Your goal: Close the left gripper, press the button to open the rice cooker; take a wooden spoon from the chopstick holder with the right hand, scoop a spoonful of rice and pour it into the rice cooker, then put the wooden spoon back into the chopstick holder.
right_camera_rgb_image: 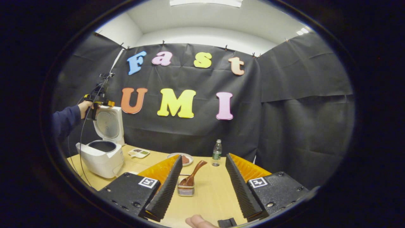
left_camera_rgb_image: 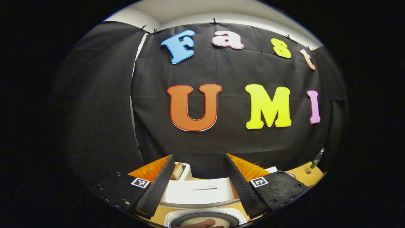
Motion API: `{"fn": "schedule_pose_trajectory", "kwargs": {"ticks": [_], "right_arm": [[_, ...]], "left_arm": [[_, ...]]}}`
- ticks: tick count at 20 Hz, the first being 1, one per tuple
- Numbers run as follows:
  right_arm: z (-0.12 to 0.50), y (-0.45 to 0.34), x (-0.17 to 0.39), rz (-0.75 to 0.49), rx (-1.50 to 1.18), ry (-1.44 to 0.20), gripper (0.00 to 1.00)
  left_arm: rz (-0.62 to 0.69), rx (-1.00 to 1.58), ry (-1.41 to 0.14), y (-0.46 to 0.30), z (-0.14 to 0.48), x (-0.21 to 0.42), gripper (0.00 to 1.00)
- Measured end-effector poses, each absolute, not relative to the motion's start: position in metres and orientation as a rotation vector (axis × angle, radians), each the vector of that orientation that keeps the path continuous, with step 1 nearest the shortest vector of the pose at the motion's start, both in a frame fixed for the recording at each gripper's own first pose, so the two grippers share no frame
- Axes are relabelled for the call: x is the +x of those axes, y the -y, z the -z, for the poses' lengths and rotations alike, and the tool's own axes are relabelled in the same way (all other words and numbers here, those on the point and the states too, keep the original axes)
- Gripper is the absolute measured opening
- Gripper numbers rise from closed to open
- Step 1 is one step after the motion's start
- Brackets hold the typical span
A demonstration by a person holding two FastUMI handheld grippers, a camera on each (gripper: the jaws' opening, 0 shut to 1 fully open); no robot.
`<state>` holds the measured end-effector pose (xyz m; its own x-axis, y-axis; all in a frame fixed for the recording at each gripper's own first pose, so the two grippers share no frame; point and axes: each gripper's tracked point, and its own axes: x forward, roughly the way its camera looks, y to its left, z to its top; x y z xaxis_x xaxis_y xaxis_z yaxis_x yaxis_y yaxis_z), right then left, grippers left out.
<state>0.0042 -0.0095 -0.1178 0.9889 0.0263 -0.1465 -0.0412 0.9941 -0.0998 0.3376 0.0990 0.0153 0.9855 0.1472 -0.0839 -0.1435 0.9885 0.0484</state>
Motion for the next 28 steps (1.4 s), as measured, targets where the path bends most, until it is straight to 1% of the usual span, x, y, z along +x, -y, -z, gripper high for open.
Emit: {"fn": "schedule_pose_trajectory", "kwargs": {"ticks": [2,6,12,14,19,20,22,23,25,26,27,28], "right_arm": [[0.124,0.007,-0.004,-0.062,-0.071,-0.167,0.90],[0.127,0.014,-0.011,-0.060,-0.028,-0.159,0.89],[0.141,0.007,-0.032,-0.102,-0.036,-0.164,0.90],[0.143,0.005,-0.039,-0.109,-0.035,-0.158,0.89],[0.151,-0.012,-0.057,-0.140,-0.012,-0.172,0.90],[0.151,-0.013,-0.061,-0.143,-0.015,-0.172,0.89],[0.145,-0.018,-0.069,-0.145,-0.021,-0.157,0.90],[0.144,-0.020,-0.073,-0.146,-0.028,-0.151,0.89],[0.139,-0.023,-0.076,-0.141,-0.041,-0.141,0.90],[0.136,-0.024,-0.077,-0.135,-0.046,-0.135,0.88],[0.133,-0.027,-0.079,-0.133,-0.049,-0.128,0.89],[0.130,-0.031,-0.080,-0.135,-0.049,-0.123,0.89]], "left_arm": [[-0.143,0.046,-0.096,-0.095,-0.011,0.321,0.99],[-0.153,0.038,-0.127,-0.091,0.000,0.292,0.99],[-0.155,0.029,-0.153,-0.081,0.026,0.248,0.98],[-0.143,0.023,-0.175,-0.076,0.044,0.233,0.98],[-0.128,0.032,-0.251,-0.065,0.090,0.201,0.98],[-0.126,0.039,-0.266,-0.065,0.099,0.195,0.97],[-0.125,0.028,-0.294,-0.064,0.112,0.186,0.98],[-0.126,0.011,-0.302,-0.063,0.117,0.181,0.98],[-0.129,-0.014,-0.290,-0.061,0.127,0.174,0.98],[-0.134,-0.017,-0.282,-0.059,0.132,0.172,0.99],[-0.140,-0.020,-0.282,-0.059,0.138,0.171,0.98],[-0.145,-0.021,-0.291,-0.058,0.145,0.169,0.99]]}}
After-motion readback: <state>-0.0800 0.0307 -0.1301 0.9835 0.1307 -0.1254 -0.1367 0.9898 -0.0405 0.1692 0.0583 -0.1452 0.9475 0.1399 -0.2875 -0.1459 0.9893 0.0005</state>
